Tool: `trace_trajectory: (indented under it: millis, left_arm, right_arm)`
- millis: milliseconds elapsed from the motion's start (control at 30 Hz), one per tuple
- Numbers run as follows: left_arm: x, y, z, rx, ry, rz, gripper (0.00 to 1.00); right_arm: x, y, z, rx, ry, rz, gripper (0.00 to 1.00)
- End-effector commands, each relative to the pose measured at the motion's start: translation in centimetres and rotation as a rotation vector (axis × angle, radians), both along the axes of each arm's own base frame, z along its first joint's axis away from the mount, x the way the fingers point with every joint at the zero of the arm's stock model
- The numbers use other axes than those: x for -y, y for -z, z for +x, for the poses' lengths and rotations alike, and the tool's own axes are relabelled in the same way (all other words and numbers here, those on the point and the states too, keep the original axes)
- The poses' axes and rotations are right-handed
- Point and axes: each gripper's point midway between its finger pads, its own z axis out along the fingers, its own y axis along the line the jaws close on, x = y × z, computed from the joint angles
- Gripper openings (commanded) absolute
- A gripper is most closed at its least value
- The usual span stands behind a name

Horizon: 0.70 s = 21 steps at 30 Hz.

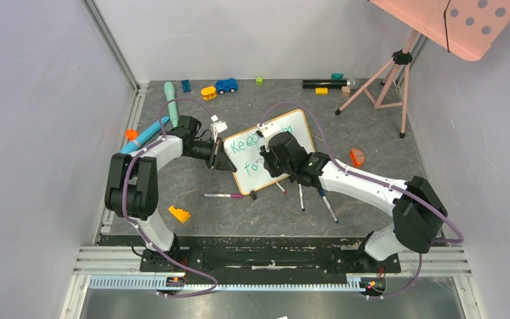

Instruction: Write a sentence on the whiteboard

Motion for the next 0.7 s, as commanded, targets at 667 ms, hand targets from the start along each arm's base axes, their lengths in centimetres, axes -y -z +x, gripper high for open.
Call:
trace_trajectory:
  millis: [667]
  left_arm:
    - [-0.3, 3.5, -3.1, -0.065, 0.054, 0.139, 0.02]
  right_arm:
    - [1.5, 1.7, -0.1, -0.002, 0.020, -0.019, 0.00]
